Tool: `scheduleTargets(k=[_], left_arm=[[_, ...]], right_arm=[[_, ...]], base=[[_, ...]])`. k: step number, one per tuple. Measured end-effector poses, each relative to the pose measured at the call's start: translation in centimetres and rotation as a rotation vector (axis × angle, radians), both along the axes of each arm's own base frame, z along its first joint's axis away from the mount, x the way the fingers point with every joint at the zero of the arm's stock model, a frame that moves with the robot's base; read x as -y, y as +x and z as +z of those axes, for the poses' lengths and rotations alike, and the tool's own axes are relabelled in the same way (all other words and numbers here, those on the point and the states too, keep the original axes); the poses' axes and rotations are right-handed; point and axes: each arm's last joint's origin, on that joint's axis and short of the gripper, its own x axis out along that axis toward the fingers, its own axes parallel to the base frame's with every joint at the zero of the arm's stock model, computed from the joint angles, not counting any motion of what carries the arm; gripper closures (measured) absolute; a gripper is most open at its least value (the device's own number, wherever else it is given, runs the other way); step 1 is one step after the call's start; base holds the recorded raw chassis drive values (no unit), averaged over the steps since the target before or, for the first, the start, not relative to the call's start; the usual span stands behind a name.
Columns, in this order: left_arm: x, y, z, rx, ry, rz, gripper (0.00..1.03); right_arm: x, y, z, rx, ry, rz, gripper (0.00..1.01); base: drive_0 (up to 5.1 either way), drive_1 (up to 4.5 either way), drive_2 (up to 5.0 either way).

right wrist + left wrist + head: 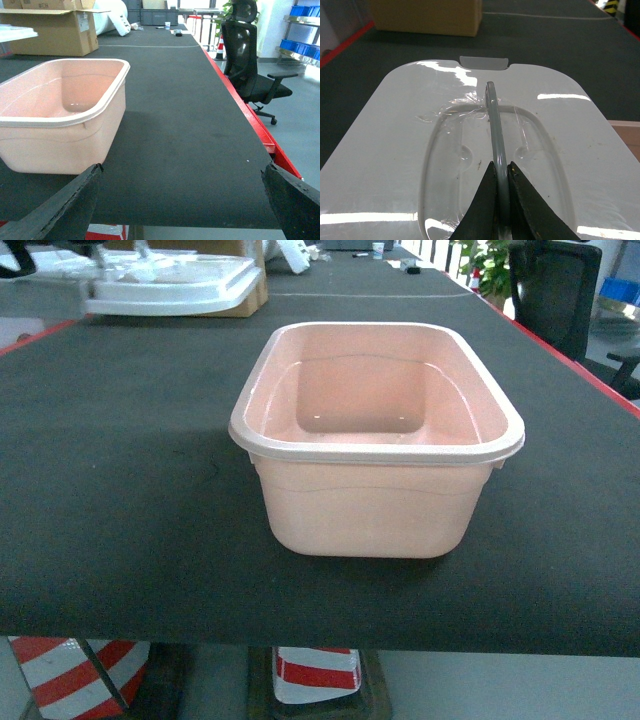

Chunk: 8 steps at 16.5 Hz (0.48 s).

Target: Pick capacitor and pack into box

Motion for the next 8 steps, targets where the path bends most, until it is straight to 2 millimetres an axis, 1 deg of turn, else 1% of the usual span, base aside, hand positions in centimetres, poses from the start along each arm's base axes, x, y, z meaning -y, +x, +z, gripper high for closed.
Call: scheduleTargets(k=[1,2,4,5,6,8], left_arm=[[2.4,-0.7,0.7,0.008,-0.015,-0.029,1.01],[5.5,-1.6,1.6,0.037,-0.032,-0.066,1.01],[9.5,-2.7,2.4,0.065,-0.040,-0.117,1.01],[11.8,-3.2,2.4,0.068,-0.040,-0.138,1.01],[13.6,-3.5,2.1,0.065,-0.043,-0.151,1.01],[16.6,-4.2,0.6,0.043,-0.030,-0.153,1.01]], right_arm=[[0.0,0.0,0.0,0.000,0.000,0.000,0.03],[0.0,0.0,0.0,0.000,0.000,0.000,0.03],[0.0,0.0,0.0,0.000,0.000,0.000,0.03],[0.0,0.0,0.0,0.000,0.000,0.000,0.03],[0.0,0.0,0.0,0.000,0.000,0.000,0.03],[0.0,0.0,0.0,0.000,0.000,0.000,0.03]], base=[[0.0,0.00,0.0],[0.0,0.00,0.0],[0.0,0.00,0.0],[0.0,0.00,0.0],[0.0,0.00,0.0],[0.0,0.00,0.0]])
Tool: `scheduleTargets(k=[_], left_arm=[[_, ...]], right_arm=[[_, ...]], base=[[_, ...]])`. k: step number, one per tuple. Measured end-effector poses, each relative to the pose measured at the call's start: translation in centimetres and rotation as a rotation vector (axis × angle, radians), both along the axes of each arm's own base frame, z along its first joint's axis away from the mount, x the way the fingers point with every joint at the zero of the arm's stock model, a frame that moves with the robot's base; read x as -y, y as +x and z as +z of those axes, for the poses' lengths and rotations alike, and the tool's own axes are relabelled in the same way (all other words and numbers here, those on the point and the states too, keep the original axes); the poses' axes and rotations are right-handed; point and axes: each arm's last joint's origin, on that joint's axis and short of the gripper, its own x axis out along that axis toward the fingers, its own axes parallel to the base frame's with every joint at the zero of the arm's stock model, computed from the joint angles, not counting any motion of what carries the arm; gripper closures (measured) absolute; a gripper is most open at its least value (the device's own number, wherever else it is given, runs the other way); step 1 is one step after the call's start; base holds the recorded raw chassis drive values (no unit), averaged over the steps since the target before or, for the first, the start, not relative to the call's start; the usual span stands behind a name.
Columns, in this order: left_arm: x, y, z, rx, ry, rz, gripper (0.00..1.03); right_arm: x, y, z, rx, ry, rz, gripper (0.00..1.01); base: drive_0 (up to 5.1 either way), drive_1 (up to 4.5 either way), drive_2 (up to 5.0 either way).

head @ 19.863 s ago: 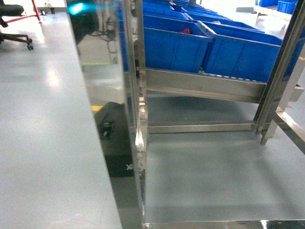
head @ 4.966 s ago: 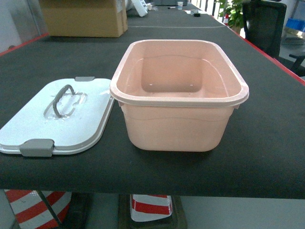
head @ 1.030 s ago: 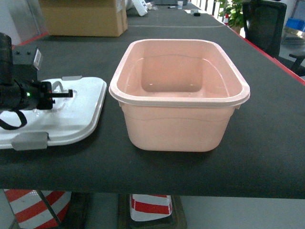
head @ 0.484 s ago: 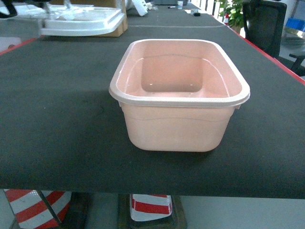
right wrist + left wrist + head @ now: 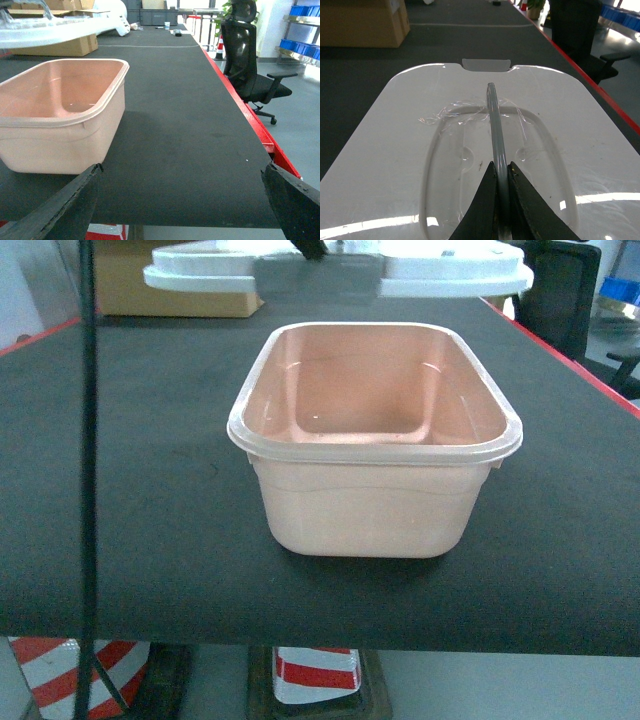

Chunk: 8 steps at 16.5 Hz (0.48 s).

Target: Pick capacitor and pack into box

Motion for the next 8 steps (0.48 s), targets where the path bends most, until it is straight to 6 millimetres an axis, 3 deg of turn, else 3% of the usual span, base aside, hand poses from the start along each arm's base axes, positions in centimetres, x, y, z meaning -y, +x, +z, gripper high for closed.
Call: scheduleTargets(k=[2,6,8], left_arm=[[1.6,-0.1,-1.2,0.001,0.007,0.016,1.01],[2.8,0.7,-2.8,0.002,0.000,0.071,1.01],[3.4,1.3,-4.8,-0.033,0.015,0.076,1.01]], right_arm=[[0.0,0.0,0.0,0.000,0.000,0.000,0.03],[0.0,0.0,0.0,0.000,0.000,0.000,0.03],[0.0,0.0,0.0,0.000,0.000,0.000,0.03]], base=[[0.0,0.00,0.0],[0.0,0.00,0.0],[0.0,0.00,0.0]])
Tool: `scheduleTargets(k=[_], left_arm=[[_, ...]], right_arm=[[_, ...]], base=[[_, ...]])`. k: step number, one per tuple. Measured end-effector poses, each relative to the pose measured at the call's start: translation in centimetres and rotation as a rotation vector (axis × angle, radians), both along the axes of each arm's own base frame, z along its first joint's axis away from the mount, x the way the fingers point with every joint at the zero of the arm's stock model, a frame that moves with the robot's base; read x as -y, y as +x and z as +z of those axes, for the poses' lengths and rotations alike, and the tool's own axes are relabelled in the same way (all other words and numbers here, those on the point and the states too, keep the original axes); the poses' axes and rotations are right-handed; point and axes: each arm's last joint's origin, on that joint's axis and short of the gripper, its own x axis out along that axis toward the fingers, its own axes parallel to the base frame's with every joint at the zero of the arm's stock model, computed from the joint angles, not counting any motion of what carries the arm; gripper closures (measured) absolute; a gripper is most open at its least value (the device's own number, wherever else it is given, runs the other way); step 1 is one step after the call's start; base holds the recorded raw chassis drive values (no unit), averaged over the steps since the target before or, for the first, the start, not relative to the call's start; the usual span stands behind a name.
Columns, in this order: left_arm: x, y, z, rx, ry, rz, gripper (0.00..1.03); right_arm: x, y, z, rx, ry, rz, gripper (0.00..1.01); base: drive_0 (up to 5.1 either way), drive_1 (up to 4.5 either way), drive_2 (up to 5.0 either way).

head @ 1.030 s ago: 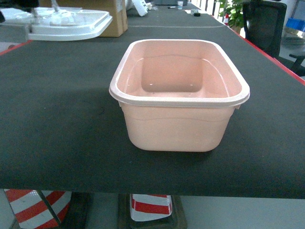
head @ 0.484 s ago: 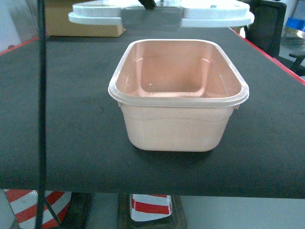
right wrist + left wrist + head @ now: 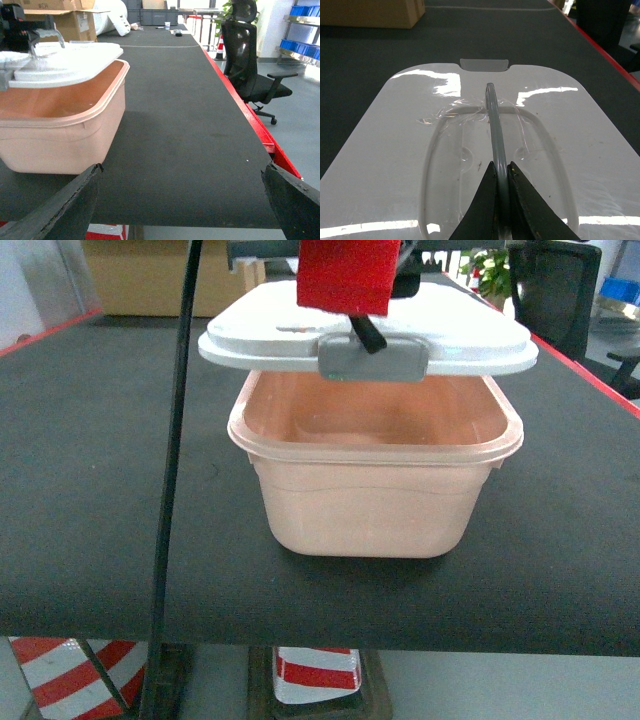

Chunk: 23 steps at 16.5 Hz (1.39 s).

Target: Pick capacitor and pack into box

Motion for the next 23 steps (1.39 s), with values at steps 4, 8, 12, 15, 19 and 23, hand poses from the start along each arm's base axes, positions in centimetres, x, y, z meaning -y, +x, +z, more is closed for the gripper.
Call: scheduleTargets(k=[4,8,12,15,19,23], left_arm=[[0.6,0.2,-1.8,-0.037,0.015,-0.001,1.01],[0.5,0.1,-2.6,-0.051,0.023,-0.005,1.01],[0.6,-0.1,-3.8,-0.063,0.018,-0.033,0.81],[0.5,-0.2,-4.0,-0.036,-0.012,-0.050,0.78],[-0.1,-1.3,-3.9,0.013,-0.085,-0.119,0.44],[-3.9,-4.1,2.8,0.255,-0.281,-0.203,0.05]], right_arm=[[0.0,0.0,0.0,0.000,0.000,0.000,0.03],[0.0,0.0,0.0,0.000,0.000,0.000,0.03],[0.0,0.0,0.0,0.000,0.000,0.000,0.03],[0.0,0.0,0.0,0.000,0.000,0.000,0.03],[0.0,0.0,0.0,0.000,0.000,0.000,0.03],[0.0,0.0,0.0,0.000,0.000,0.000,0.03]], base=[[0.0,0.00,0.0],[0.0,0.00,0.0],[0.0,0.00,0.0],[0.0,0.00,0.0],[0.0,0.00,0.0],[0.0,0.00,0.0]])
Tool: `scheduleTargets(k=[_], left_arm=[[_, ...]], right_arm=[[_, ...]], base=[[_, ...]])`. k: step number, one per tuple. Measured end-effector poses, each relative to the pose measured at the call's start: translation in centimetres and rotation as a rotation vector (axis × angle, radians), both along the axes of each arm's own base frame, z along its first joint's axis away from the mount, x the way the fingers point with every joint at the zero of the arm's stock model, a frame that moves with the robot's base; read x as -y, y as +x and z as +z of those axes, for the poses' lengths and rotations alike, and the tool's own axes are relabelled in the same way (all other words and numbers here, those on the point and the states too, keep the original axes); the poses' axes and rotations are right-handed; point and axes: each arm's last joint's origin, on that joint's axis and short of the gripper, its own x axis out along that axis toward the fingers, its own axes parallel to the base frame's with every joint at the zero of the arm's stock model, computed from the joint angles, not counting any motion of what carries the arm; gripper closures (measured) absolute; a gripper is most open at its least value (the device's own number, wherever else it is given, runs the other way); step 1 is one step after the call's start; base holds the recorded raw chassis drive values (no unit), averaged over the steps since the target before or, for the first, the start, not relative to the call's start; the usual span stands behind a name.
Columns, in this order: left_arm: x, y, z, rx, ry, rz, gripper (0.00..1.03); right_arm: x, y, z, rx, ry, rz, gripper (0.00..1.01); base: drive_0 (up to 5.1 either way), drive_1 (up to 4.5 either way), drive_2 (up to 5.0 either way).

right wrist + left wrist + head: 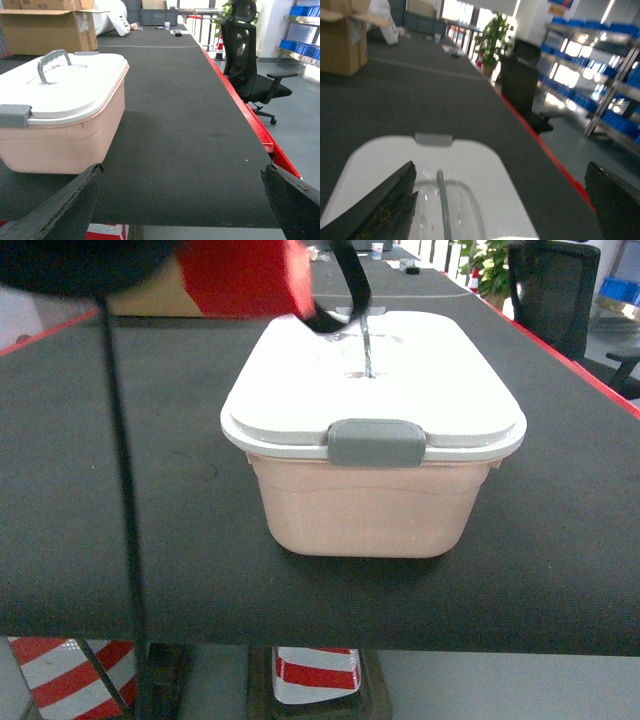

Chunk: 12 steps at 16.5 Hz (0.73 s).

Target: Pick capacitor and pack into box

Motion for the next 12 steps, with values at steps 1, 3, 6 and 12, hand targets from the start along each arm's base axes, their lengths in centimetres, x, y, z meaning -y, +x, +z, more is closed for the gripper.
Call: scheduleTargets(k=[1,3,6,12], left_arm=[[-1.5,-0.7,1.3,0.041,-0.028,0.007,0.04],[-7.5,-3.0,0.9,0.087,-0.042,0.106,0.05],[-11.3,-5.7,-0.9,0.113,0.026,0.172,0.05],[-21.3,-15.4,-9.6,-0.080,0.208,0.312,0.05]], right_arm=[[0.0,0.0,0.0,0.000,0.000,0.000,0.03],[0.0,0.0,0.0,0.000,0.000,0.000,0.03],[0.0,0.0,0.0,0.000,0.000,0.000,0.03],[0.0,0.0,0.0,0.000,0.000,0.000,0.03]], base=[[0.0,0.00,0.0],[0.0,0.00,0.0],[0.0,0.00,0.0],[0.0,0.00,0.0]])
